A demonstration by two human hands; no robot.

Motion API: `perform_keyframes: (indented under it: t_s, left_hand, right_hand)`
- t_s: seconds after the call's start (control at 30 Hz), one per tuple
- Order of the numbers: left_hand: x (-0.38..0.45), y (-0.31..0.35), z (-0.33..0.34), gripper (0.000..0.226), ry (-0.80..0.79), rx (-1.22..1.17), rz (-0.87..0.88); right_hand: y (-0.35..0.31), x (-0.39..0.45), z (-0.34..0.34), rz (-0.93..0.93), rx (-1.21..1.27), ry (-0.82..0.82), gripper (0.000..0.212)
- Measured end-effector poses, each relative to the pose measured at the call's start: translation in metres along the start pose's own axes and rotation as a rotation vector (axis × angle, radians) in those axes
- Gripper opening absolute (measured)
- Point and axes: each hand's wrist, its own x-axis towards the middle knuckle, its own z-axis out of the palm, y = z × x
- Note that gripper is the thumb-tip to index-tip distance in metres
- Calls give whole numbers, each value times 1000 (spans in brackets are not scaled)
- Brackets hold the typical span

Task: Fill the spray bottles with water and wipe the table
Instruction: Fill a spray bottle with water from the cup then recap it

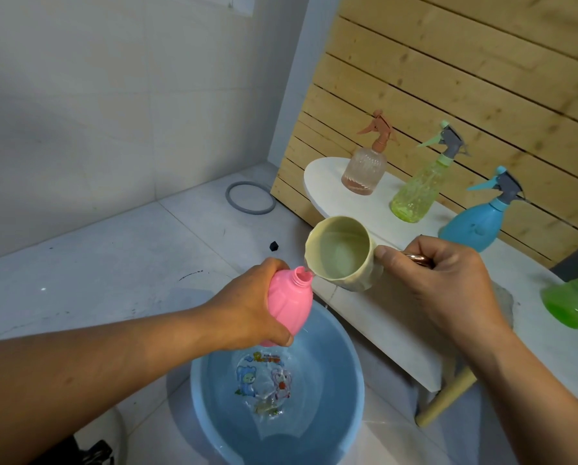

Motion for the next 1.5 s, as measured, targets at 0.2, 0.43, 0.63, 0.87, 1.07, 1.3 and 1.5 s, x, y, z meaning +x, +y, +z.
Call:
perform_keyframes:
  t_s: [0.2, 0.43, 0.63, 0.87, 1.07, 1.3, 1.5]
  left_hand:
    - [1, 0, 0, 102, -3, 11, 3]
    - [1, -1, 0, 103, 1, 19, 6]
    - [0, -2, 0, 102, 4, 21, 9]
    - [-1, -3, 0, 102, 16, 25, 14]
    - [-1, -2, -1, 101, 10, 17, 16]
    - [-1, -3, 0, 102, 11, 25, 19]
    - [-1, -3, 0, 101, 5, 26, 14]
  right_hand:
    - [0, 0, 0, -27, -1, 5, 42]
    - [-2, -1, 2, -44, -9, -2, 38]
    - [-4, -2, 1, -48, 2, 4, 38]
    - [-5, -3, 1, -58, -43, 10, 36]
    - [-6, -4, 1, -76, -48, 14, 37]
    - [-8, -5, 0, -92, -55, 20, 37]
    - [-11, -6, 1, -96, -66, 29, 38]
